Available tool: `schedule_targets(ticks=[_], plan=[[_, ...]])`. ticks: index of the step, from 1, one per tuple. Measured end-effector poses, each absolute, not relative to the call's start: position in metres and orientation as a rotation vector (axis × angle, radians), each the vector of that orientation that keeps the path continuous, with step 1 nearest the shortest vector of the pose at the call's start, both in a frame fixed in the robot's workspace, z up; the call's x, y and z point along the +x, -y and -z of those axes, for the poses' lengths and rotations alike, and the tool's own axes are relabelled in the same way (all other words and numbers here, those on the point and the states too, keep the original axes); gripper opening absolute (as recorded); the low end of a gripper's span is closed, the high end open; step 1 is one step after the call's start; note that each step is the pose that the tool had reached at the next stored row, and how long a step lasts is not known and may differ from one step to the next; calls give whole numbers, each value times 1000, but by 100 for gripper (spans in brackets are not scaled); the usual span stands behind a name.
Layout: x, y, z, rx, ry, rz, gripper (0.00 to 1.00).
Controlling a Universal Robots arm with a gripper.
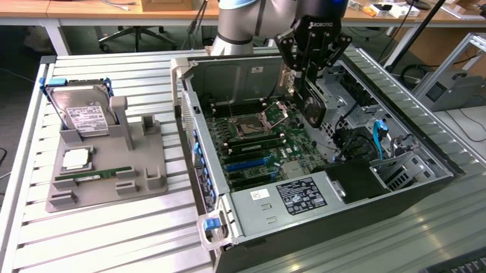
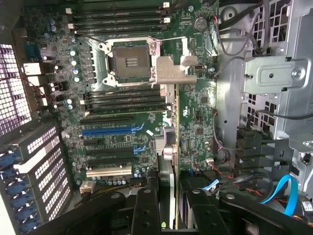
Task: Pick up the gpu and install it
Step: 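Pick up the gpu and move the gpu toward the slot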
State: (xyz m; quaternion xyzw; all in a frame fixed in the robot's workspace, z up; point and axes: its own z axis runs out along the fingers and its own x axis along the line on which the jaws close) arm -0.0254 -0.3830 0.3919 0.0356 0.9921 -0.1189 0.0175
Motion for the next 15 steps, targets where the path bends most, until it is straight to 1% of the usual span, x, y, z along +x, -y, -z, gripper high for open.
schedule_targets(ticks=[10, 12, 15], plan=[[-25, 380, -392, 111, -3083, 367, 27], [-25, 380, -391, 111, -3086, 348, 27], [-25, 380, -391, 112, -3093, 289, 27]])
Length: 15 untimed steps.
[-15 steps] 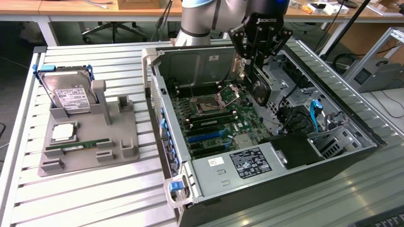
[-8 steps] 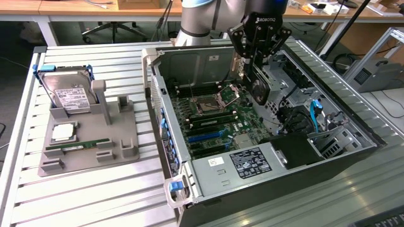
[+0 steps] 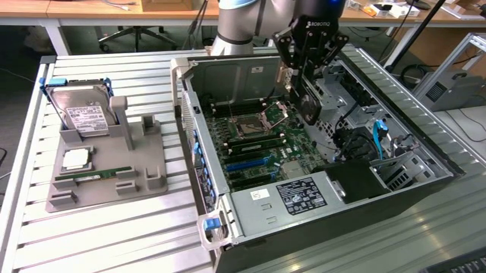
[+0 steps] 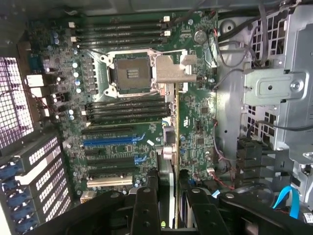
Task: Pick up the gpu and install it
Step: 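Pick up the gpu and move the gpu toward the slot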
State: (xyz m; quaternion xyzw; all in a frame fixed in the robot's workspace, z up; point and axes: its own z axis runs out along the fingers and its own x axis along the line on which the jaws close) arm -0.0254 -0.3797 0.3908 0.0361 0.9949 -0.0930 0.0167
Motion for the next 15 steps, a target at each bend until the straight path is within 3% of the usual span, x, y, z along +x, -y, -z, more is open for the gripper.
schedule_targets(ticks=[6, 15], plan=[[-25, 380, -390, 114, -3105, 159, 27], [-26, 380, -381, 109, -3106, 143, 27]])
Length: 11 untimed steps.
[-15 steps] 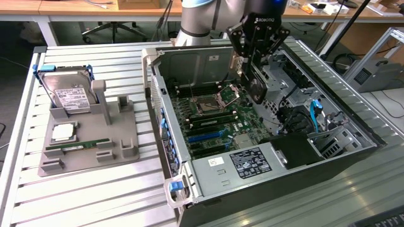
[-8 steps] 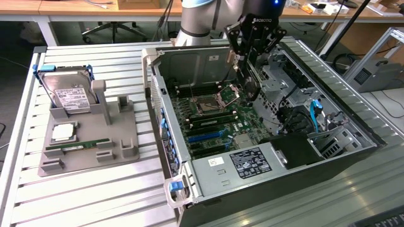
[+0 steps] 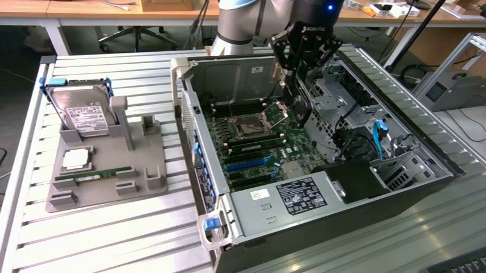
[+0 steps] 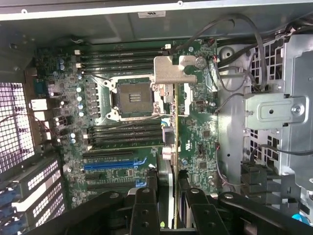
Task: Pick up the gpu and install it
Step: 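Pick up the gpu and move the gpu toward the slot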
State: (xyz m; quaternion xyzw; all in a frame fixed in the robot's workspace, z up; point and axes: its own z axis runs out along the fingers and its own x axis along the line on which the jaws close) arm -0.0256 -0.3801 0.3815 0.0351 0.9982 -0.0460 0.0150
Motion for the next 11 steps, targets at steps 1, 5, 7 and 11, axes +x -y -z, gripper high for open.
schedule_targets(ticks=[1, 5, 7, 11], plan=[[-26, 380, -380, 109, -3106, 143, 27], [-26, 380, -376, 108, -3106, 143, 27], [-26, 380, -374, 108, -3106, 143, 27], [-26, 380, -370, 107, -3106, 143, 27]])
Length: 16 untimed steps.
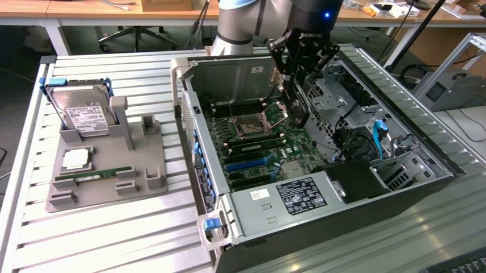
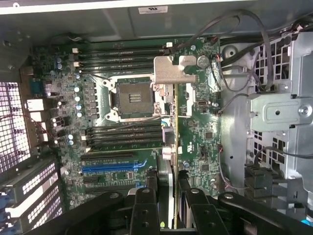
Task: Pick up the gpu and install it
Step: 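Pick up the gpu and move the gpu toward the slot, then insert the gpu into the slot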
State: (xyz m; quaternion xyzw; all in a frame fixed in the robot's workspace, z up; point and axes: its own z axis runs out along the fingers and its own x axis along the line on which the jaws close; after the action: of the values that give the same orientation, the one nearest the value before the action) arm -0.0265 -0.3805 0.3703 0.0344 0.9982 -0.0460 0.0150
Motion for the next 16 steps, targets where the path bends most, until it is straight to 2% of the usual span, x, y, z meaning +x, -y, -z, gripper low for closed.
schedule_targets(ticks=[16], plan=[[-27, 381, -365, 106, -3106, 143, 27]])
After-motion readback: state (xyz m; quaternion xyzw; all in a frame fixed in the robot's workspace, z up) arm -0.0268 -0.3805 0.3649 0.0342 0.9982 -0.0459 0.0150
